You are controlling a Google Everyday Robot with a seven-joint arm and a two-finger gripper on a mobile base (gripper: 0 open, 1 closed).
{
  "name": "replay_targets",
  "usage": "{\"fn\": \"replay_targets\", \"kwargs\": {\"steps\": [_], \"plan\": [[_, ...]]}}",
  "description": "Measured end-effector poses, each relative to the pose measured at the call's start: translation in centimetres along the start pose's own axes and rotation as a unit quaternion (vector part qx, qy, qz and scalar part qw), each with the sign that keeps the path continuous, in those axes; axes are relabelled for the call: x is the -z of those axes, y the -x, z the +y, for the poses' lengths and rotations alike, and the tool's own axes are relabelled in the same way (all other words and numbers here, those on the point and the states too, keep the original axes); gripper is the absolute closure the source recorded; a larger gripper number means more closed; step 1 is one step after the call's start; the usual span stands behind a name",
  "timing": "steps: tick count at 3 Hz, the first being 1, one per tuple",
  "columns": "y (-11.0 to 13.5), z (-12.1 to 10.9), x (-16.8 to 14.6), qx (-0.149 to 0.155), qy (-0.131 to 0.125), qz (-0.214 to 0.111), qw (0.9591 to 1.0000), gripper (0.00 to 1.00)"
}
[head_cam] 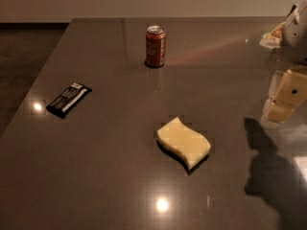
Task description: Pick sponge
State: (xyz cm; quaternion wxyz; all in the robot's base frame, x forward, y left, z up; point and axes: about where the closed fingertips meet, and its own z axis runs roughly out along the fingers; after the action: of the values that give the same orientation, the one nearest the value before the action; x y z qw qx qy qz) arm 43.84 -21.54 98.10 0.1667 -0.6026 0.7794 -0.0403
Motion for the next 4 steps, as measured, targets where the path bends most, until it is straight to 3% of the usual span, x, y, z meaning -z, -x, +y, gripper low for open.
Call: {"fn": "replay_targets", "kwargs": {"steps": [2, 4], "plan": [[1.1, 0.0, -0.6, 0.009, 0.013, 0.001, 0.9999, 0.0], [4.8, 3.5, -4.2, 0.035, 0.078, -0.034, 0.9957, 0.0]]}}
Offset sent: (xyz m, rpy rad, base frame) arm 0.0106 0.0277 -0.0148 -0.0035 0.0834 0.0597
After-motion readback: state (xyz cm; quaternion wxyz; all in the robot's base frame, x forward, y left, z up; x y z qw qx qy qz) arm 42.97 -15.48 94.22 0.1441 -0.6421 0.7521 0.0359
